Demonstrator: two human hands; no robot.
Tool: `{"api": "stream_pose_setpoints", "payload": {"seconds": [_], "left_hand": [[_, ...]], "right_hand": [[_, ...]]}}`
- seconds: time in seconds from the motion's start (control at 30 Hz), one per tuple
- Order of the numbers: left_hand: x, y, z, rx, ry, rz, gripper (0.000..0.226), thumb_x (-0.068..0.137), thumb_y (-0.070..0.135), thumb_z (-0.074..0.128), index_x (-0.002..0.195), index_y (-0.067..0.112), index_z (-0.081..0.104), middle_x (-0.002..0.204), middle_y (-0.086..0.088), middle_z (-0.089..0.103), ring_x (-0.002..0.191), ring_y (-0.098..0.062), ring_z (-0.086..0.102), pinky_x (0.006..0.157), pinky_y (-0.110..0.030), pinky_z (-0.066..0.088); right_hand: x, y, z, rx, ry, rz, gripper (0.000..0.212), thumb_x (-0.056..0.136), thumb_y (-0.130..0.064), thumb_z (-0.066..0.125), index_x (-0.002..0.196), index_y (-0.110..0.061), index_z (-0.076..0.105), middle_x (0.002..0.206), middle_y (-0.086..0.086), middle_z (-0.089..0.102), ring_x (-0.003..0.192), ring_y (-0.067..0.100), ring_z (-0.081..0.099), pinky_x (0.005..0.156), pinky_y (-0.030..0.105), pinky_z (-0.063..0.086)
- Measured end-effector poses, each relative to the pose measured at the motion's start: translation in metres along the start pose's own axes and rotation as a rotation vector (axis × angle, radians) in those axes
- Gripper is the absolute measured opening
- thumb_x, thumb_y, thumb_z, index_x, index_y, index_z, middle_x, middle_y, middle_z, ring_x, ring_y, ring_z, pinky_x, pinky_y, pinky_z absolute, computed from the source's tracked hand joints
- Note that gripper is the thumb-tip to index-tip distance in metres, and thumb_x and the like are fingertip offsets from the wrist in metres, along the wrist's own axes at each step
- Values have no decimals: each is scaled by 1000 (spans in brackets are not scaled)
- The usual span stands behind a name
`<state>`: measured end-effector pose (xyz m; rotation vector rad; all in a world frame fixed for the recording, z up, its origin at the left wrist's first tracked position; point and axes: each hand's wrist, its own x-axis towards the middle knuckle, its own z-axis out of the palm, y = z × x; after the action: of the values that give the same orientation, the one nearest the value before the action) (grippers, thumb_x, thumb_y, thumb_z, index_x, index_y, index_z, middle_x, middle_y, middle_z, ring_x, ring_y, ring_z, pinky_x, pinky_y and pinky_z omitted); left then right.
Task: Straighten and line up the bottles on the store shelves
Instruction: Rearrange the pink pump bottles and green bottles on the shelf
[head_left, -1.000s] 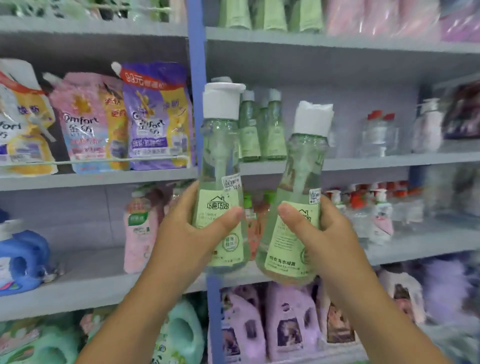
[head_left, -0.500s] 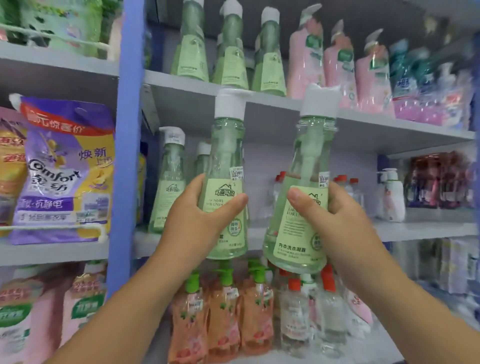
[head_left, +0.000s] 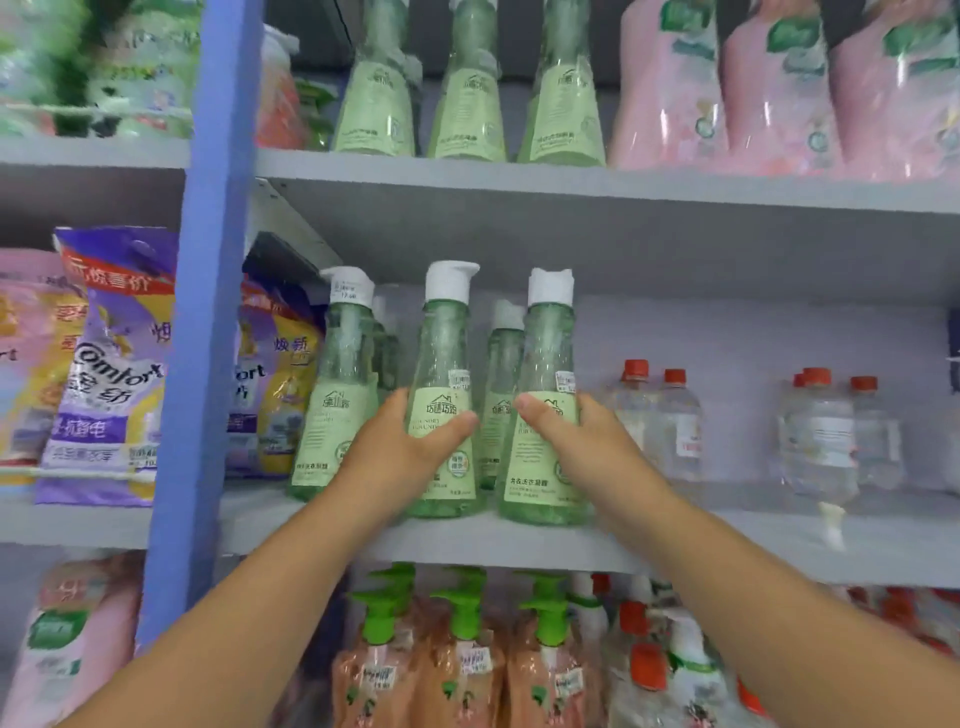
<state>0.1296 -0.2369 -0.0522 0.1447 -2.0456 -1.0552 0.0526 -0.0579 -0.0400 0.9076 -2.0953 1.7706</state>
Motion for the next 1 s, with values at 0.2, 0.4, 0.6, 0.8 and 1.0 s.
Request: {"api": "stream_pose_setpoints", "payload": {"seconds": [0.2,0.4,0.6,0.8,1.0], "left_hand": [[-4,-3,13,284,169,49,65,78,75,64,129,36,51,120,9,58,104,-13,62,90,-34,52],[-15,-3,16,338,263,53,64,77,66,75,120,30,44,103,17,65,83,7,59,63,-19,46],[-18,1,9,353,197,68,43,88,60,67,112,30,49,97,17,65,82,3,61,64,-20,48],[-8,9,-3,509,71,10,53,97,53,59,130,17,38,96,4,63,81,-17,61,63,-33,44],[-2,4,-11,1010,152,138,64,99,65,42,129,10,56,131,-9,53,118,-27,54,89,-38,49]], "right_hand": [[18,14,-2,-34,-140,13,53,90,-68,58,124,-30,45,113,-12,64,92,3,62,68,25,49],[22,23,-1,23,-179,134,90,63,-56,70,142,-29,36,136,-4,49,114,21,60,98,46,54],[21,27,-3,-108,-184,78,72,68,-55,80,128,-27,51,124,-4,61,102,15,67,86,36,58],[18,8,-7,-252,-336,-5,28,92,-41,73,116,-29,66,114,-6,74,103,15,70,96,37,56],[25,1,-9,-225,-430,77,25,93,-31,73,117,-28,66,120,-5,74,101,7,69,90,28,53]]}}
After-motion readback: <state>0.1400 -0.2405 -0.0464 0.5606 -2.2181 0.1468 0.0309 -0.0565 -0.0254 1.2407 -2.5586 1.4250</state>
